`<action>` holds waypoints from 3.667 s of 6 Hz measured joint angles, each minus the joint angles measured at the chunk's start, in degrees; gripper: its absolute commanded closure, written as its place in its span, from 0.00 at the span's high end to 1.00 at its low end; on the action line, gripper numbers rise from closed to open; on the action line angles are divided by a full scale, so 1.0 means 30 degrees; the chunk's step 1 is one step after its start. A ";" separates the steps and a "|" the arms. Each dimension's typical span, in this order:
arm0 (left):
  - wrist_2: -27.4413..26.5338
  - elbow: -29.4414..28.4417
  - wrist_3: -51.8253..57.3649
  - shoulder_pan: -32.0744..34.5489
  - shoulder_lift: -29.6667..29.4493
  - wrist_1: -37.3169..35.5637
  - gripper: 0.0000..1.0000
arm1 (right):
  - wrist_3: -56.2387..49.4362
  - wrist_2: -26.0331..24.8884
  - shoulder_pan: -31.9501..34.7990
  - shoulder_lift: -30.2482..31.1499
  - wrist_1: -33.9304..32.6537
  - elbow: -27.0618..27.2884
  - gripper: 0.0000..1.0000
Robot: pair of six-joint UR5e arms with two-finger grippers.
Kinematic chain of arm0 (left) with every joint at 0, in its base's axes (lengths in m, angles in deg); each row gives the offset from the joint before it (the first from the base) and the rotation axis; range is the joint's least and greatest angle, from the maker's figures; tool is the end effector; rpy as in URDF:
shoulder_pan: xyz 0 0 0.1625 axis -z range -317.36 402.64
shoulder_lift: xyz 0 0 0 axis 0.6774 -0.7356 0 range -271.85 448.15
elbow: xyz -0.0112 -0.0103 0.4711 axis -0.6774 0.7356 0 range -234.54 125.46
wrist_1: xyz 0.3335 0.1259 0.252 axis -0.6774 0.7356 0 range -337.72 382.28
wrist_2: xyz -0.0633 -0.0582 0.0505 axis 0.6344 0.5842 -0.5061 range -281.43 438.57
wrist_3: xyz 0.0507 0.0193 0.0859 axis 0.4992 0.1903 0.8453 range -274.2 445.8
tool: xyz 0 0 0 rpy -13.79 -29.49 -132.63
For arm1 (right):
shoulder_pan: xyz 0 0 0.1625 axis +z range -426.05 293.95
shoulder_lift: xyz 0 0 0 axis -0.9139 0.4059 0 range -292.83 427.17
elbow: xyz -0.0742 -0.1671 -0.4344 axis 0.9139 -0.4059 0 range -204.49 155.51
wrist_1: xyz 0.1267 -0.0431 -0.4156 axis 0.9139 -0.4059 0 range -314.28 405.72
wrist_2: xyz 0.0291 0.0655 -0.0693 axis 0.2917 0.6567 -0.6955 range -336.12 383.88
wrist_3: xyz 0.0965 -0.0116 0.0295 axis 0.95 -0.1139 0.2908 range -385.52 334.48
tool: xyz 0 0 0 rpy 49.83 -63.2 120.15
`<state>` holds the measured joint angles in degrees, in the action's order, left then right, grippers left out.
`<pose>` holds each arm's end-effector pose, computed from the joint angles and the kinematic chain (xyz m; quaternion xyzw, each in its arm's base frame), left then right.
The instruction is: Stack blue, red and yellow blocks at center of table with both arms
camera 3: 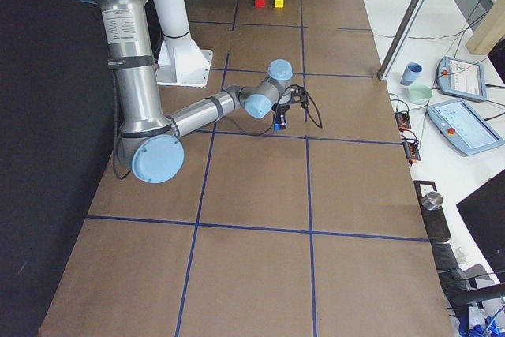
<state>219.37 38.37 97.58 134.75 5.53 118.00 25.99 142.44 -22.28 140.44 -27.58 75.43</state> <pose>-0.0712 -0.4527 0.7244 0.0616 0.4246 0.0808 0.8997 -0.4043 -0.5046 0.4237 0.0627 -0.4204 -0.0495 0.9038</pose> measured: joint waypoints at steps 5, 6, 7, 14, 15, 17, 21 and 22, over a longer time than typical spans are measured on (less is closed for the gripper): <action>0.0000 0.0034 0.0000 -0.0020 0.0000 -0.0001 1.00 | 0.6982 -0.3247 -0.4153 -1.0775 -0.2576 -0.7142 0.00; 0.0000 0.0016 0.0000 -0.0039 0.0000 -0.0001 1.00 | 0.7177 -0.3704 -0.4519 -1.1088 -0.3079 -0.7399 0.06; 0.0000 0.0005 0.0000 -0.0048 0.0000 -0.0001 1.00 | 0.7289 -0.3923 -0.4727 -1.1188 -0.3268 -0.7511 0.08; 0.0000 -0.0056 0.0000 -0.0203 0.0000 -0.0001 1.00 | 0.7689 -0.4858 -0.5176 -1.1425 -0.3258 -0.7551 1.00; -0.0008 -0.0002 0.0019 -0.0204 0.0000 -0.0001 1.00 | 0.7594 -0.4681 -0.4859 -1.1471 -0.3300 -0.7277 1.00; -0.0041 0.0143 0.0123 -0.0291 -0.0033 0.0016 1.00 | 0.6569 -0.2722 -0.3052 -1.1479 -0.3737 -0.6722 1.00; -0.0051 -0.0188 -0.0995 -0.0507 -0.1258 0.3474 1.00 | -0.3579 0.1123 0.2661 -0.7597 -0.8254 -0.3202 1.00; -0.0044 -0.0345 -0.2128 -0.0637 -0.1562 0.3977 1.00 | -0.7801 0.1777 0.4697 -0.5338 -0.8742 -0.1965 1.00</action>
<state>219.24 37.34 91.19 132.84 0.85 129.93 2.59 147.77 -8.19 124.42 -53.80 69.54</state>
